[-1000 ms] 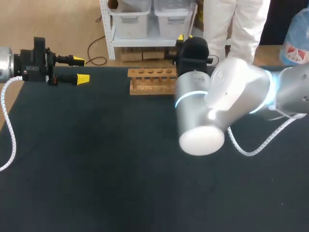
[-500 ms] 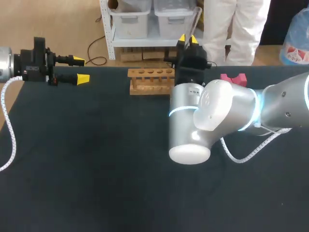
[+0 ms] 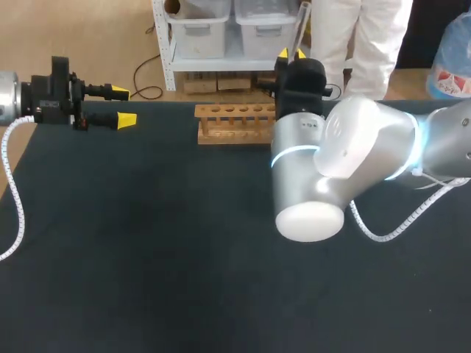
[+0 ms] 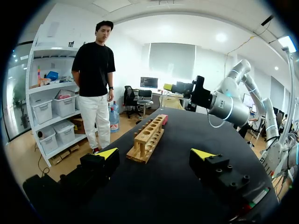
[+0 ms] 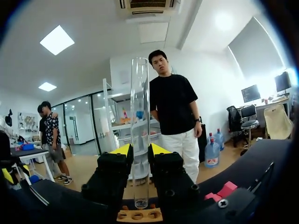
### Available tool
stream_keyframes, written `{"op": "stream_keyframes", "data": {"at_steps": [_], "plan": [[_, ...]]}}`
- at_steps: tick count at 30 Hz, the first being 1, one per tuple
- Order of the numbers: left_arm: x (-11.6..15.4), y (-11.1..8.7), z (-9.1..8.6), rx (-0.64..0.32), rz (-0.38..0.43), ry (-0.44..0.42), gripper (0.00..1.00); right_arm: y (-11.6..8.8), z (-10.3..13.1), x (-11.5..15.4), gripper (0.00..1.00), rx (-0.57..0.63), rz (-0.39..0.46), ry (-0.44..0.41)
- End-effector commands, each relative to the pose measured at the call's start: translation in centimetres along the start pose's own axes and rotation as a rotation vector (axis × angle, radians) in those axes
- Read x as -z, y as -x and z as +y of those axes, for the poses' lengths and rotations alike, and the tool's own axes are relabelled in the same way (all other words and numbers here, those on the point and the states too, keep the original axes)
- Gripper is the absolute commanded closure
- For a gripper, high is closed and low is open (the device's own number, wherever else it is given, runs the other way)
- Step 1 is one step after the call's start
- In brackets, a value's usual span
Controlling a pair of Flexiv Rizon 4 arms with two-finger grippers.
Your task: Grasp the test tube, adjust it, and insert it.
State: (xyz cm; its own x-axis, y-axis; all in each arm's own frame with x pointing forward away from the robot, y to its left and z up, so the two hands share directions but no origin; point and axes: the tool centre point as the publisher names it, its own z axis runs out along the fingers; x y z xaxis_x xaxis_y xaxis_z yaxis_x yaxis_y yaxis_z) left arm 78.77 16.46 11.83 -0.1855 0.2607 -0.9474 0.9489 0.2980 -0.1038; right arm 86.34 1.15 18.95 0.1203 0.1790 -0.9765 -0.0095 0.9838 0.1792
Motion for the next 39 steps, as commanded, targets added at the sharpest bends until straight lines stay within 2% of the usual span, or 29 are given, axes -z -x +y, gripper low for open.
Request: {"op": "stream_keyframes", "data": {"at_steps": [1,15,39], "plan": [[0.0,-0.1,-0.1,-0.003,-0.005,0.003,0.00,0.0,-0.1,0.3,1.00,0.008,0.011,0.305],[0.0,-0.1,-0.1,-0.003,-0.005,0.003,0.00,-1.9,1.4,1.2,1.00,0.009,0.059,0.357],[0.0,-0.1,-0.1,-0.003,-0.005,0.003,0.00,-4.2,1.3,0.3,1.00,0.032,0.090,0.376]]}}
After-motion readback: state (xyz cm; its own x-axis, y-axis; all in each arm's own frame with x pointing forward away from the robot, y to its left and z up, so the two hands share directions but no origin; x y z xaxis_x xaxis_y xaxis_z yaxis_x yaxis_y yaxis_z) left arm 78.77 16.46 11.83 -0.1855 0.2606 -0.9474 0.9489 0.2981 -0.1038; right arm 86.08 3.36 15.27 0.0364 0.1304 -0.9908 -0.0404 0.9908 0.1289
